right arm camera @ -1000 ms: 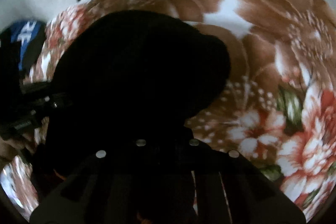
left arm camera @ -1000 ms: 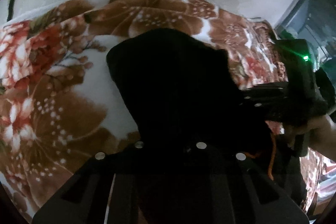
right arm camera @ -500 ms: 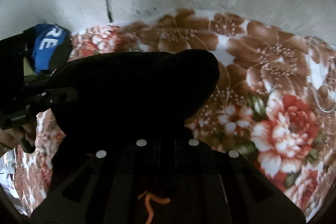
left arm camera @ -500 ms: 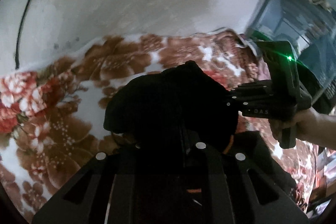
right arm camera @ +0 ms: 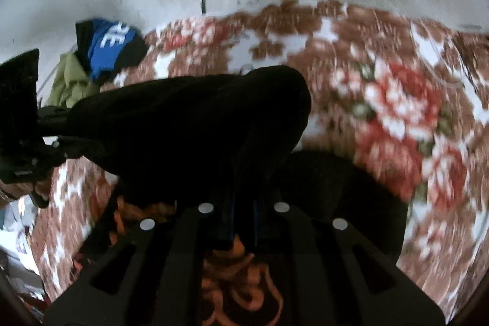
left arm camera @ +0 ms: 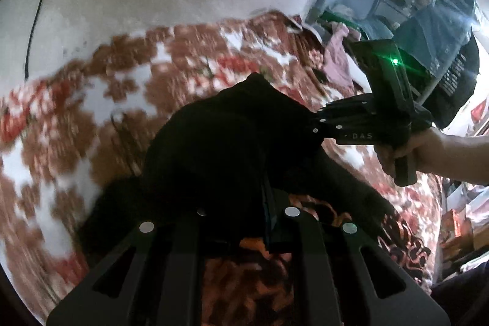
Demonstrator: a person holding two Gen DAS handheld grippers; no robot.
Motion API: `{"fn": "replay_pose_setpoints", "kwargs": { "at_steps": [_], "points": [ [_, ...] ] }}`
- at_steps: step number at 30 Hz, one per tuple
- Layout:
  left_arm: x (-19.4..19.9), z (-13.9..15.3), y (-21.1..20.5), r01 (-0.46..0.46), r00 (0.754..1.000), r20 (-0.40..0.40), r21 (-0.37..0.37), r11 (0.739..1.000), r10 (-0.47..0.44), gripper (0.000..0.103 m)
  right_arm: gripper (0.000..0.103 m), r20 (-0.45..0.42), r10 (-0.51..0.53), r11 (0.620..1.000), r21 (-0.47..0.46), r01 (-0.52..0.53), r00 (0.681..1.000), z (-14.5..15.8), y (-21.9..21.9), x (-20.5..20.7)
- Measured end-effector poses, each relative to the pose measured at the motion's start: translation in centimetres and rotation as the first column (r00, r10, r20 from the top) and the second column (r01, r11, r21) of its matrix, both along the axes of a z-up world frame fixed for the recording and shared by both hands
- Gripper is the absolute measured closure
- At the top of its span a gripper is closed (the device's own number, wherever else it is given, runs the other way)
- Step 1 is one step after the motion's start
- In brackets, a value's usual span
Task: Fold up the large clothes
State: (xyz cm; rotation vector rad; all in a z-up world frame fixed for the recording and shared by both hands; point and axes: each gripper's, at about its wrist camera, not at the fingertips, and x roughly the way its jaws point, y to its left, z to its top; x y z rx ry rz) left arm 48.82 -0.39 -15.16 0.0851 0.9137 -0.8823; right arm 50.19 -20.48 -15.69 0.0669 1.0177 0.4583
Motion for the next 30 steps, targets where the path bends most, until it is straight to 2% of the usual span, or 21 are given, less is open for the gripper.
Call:
{"fn": "replay_pose_setpoints", "kwargs": {
  "at_steps": [4, 8, 11, 15, 18, 19, 20, 21, 22, 23, 25, 27, 30],
  "points": [
    [-4.3, -3.1, 0.0, -0.006, 0.999, -0.042, 0.024, 1.0, 0.007, 0.091, 0.094, -0.051, 0.009, 0.999, -0.031, -0.011, 0.999, -2.4, -0.1, -4.6],
    [-8.5, -7.2, -0.6, 0.02, 0.997, -0.074, 0.083, 0.996, -0.014, 0.091, 0.094, -0.104, 0.016, 0.998, -0.063, -0.023, 0.994, -5.2, 0.2, -8.6],
    [-10.3, -10.0, -0.5, 0.019, 0.995, -0.095, 0.122, 0.992, -0.007, 0.09, 0.094, -0.129, 0.011, 0.996, -0.085, -0.022, 0.992, -7.4, 0.5, -10.7],
    [-10.7, -12.0, -0.1, -0.006, 0.993, -0.113, 0.135, 0.991, 0.021, 0.089, 0.093, -0.129, 0.017, 0.993, -0.115, -0.032, 0.991, -9.2, 0.9, -11.8],
    [-10.9, -12.8, 0.0, -0.001, 0.994, -0.107, 0.155, 0.988, 0.017, 0.083, 0.089, -0.149, 0.018, 0.99, -0.135, -0.039, 0.989, -10.6, 1.2, -11.8],
    [-11.1, -12.9, -0.2, 0.003, 0.994, -0.105, 0.173, 0.985, 0.015, 0.076, 0.086, -0.154, 0.009, 0.991, -0.132, -0.03, 0.988, -10.9, 1.2, -11.9],
    [-11.3, -12.9, -0.4, 0.0, 0.995, -0.101, 0.185, 0.983, 0.019, 0.074, 0.083, -0.152, 0.007, 0.991, -0.134, -0.027, 0.988, -10.9, 1.2, -12.1],
    [-11.5, -12.8, -0.5, -0.004, 0.995, -0.098, 0.195, 0.981, 0.023, 0.074, 0.077, -0.148, 0.011, 0.989, -0.146, -0.033, 0.989, -10.5, 1.4, -12.4],
    [-11.6, -12.5, -0.4, -0.011, 0.995, -0.098, 0.198, 0.98, 0.031, 0.068, 0.071, -0.141, 0.015, 0.987, -0.156, -0.037, 0.99, -10.1, 1.4, -12.6],
    [-11.7, -12.0, -0.2, -0.019, 0.993, -0.107, 0.191, 0.981, 0.04, 0.047, 0.056, -0.131, 0.017, 0.987, -0.156, -0.038, 0.991, -9.3, 1.4, -12.8],
    [-12.1, -10.7, 0.4, -0.035, 0.992, -0.116, 0.181, 0.983, 0.056, 0.026, 0.024, -0.133, 0.018, 0.99, -0.135, -0.036, 0.991, -8.1, 1.1, -13.1],
    [-12.5, -9.8, 1.0, -0.042, 0.991, -0.118, 0.187, 0.981, 0.065, 0.026, 0.014, -0.12, -0.007, 0.99, -0.144, -0.01, 0.993, -6.4, 0.3, -13.4],
    [-12.9, -8.0, 2.8, -0.077, 0.986, -0.128, 0.197, 0.977, 0.104, 0.026, 0.014, -0.113, -0.038, 0.991, -0.133, 0.022, 0.993, -4.0, -1.5, -13.4]
  ]
}}
